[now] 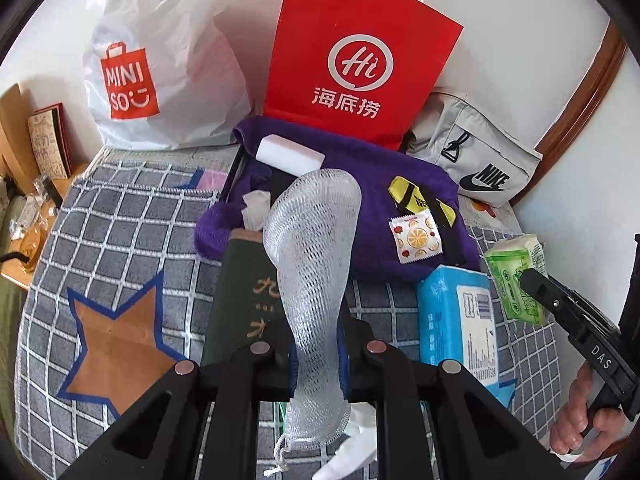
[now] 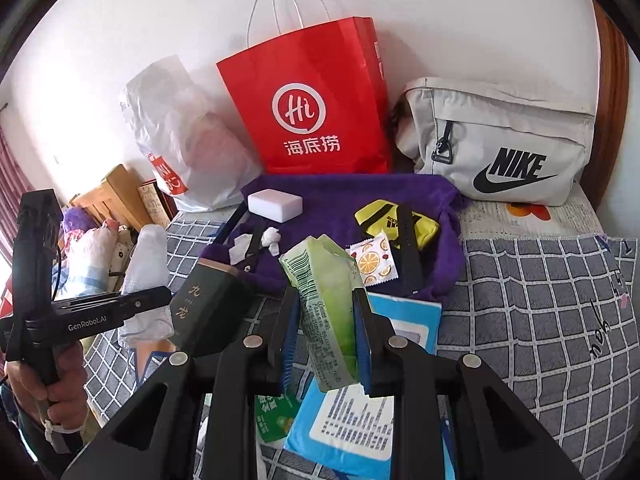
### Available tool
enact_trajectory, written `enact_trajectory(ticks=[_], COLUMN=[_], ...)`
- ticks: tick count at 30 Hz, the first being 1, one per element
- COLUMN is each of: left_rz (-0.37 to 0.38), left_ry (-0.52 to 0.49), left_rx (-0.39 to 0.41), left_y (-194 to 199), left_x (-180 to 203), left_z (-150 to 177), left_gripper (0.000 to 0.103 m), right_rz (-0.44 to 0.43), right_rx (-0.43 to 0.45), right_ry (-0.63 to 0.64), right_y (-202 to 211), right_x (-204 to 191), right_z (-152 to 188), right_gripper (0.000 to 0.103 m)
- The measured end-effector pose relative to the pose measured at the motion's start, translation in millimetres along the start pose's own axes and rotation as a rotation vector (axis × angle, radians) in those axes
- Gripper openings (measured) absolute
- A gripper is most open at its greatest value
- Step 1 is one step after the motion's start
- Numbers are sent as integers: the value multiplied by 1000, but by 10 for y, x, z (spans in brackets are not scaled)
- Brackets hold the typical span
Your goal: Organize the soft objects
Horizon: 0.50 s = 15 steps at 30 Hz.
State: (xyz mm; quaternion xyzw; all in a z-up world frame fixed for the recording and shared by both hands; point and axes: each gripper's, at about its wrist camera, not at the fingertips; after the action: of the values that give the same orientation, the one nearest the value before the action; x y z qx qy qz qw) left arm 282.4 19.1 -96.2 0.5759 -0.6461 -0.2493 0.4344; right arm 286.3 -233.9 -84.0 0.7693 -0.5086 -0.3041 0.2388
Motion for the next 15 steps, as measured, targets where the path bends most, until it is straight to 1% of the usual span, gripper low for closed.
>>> enact_trajectory(ticks=[10,15], left_rz=[-8,-12], left_ry=[-41,-58], left_rx=[11,0], left_y=[-178,-248], left_x=[102,114], left_z=[-275,-407], left_gripper=[15,15], right_rz=[25,40], right_rx=[21,34], right_ry=[14,33], right_y=[-168,-280], right_x=[167,266], right_z=[-290,-470], right_gripper=[26,26])
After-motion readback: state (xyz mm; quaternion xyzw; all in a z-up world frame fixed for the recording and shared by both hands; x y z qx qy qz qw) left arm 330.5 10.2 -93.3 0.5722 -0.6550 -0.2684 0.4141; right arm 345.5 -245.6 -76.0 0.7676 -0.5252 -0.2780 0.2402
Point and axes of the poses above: each gripper's, at about its wrist camera, not at the fingertips, and y roughly against the way its jaws point, x to its right, z to its underside, and after that the axes turned 6 degrees about y, right-handed
